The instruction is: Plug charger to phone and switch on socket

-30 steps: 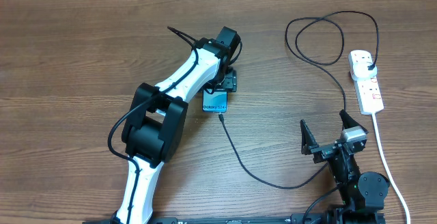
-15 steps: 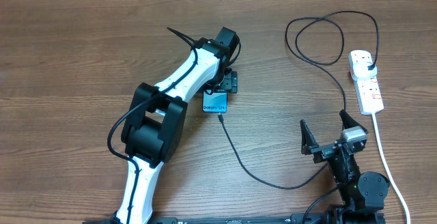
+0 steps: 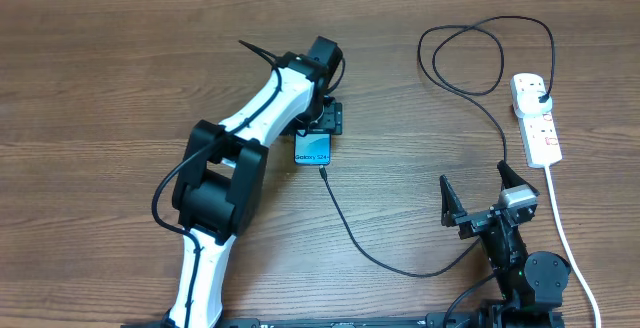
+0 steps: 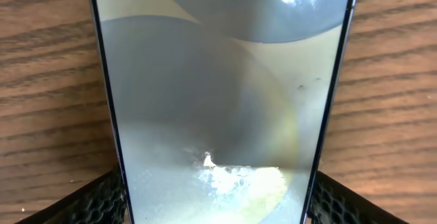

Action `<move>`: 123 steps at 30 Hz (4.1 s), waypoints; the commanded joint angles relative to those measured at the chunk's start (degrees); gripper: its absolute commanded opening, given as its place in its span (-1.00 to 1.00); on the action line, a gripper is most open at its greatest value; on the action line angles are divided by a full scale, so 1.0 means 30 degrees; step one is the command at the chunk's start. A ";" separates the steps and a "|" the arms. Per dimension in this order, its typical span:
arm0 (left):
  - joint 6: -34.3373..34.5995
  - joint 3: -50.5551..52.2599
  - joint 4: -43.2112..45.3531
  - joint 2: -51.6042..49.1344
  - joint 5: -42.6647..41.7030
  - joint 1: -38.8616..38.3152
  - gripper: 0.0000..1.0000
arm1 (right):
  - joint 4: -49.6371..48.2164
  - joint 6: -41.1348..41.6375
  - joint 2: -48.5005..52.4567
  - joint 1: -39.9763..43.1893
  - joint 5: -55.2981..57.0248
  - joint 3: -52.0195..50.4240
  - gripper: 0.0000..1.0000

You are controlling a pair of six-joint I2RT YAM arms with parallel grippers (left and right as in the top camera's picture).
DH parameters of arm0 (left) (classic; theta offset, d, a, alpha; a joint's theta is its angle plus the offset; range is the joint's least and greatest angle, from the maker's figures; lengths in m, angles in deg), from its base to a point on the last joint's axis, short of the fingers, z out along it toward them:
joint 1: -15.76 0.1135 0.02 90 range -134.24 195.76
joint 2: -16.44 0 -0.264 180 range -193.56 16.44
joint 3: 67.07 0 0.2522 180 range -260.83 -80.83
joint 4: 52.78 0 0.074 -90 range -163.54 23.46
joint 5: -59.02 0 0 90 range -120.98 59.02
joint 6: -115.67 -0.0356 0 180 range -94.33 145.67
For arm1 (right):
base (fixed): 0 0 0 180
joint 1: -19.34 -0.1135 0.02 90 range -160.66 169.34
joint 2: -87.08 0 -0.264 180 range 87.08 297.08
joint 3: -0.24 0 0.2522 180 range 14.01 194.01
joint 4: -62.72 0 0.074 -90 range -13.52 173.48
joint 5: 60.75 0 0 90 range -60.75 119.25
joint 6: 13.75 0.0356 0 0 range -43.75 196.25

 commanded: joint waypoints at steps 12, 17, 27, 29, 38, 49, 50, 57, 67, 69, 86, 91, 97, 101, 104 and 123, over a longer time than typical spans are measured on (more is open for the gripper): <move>-0.4306 0.0576 -0.0816 0.0131 -1.1242 0.2535 0.64 | -0.1042 0.0204 -0.0138 -0.0109 -0.1603 -0.0182 1.00; -0.5217 0.0546 -0.1384 0.0342 -1.3522 0.3198 0.63 | -0.2565 0.2200 -0.0138 -0.0102 -0.5865 -0.0168 1.00; -0.5085 0.0546 -0.1341 0.2586 -1.5234 0.3526 0.64 | 0.4284 0.5727 0.4430 -0.0087 -0.4146 0.9442 1.00; -0.4495 0.0546 -0.1115 0.3060 -1.5314 0.3526 0.64 | 0.8881 0.5508 0.8495 -0.0095 -0.4218 1.4360 1.00; -0.4269 0.0546 -0.0991 0.3402 -1.7354 0.3118 0.65 | 1.7646 0.5610 1.9664 -0.0146 -0.9173 2.3605 0.64; -0.3825 0.0546 -0.0401 0.3402 -1.7056 0.1909 0.65 | 1.6808 0.8102 2.7088 -0.5836 -0.4605 2.3518 0.54; -0.3767 0.0546 -0.0408 0.3402 -1.7063 0.1916 0.65 | 1.6393 0.8721 2.7496 -0.6295 -0.4014 2.3518 0.51; -0.3497 0.0546 -0.0408 0.3402 -1.7201 0.1916 0.67 | 1.3930 1.1978 3.0163 -0.9100 -0.0168 2.3518 0.51; -0.3497 0.0546 -0.0131 0.3402 -1.7216 0.1909 0.69 | 1.2356 1.2101 3.1387 -0.9143 -0.1370 2.3503 0.12; -0.3497 0.0546 -0.0022 0.3402 -1.7354 0.1916 0.70 | 1.2276 1.2109 3.1394 -0.9143 -0.1654 2.3503 0.04; -0.2987 0.0525 0.0809 0.3402 -0.3810 0.0146 0.82 | 1.6706 1.0506 2.8399 -0.5923 0.1231 2.4691 0.70; -0.2958 0.0525 0.0984 0.3395 0.0517 -0.2820 1.00 | 1.8717 0.9034 2.8101 -0.2725 0.1523 2.4684 1.00; -0.2958 0.0532 0.1392 0.2907 0.0699 -0.4481 1.00 | 1.9190 0.8983 2.8101 -0.1574 0.2047 2.4669 1.00; -0.2965 0.0532 0.1690 0.2164 0.1035 -0.4626 1.00 | 1.9263 0.8983 2.8101 -0.1545 0.2011 2.4669 1.00; -0.3002 0.0532 0.2127 0.1413 0.0954 -0.4626 1.00 | 1.9373 0.8990 2.8101 -0.1545 0.2011 2.4669 1.00; -0.1902 0.0583 0.1457 -0.0605 0.1122 -0.4320 0.56 | 2.0101 0.8998 2.8101 -0.1552 0.1137 2.4647 1.00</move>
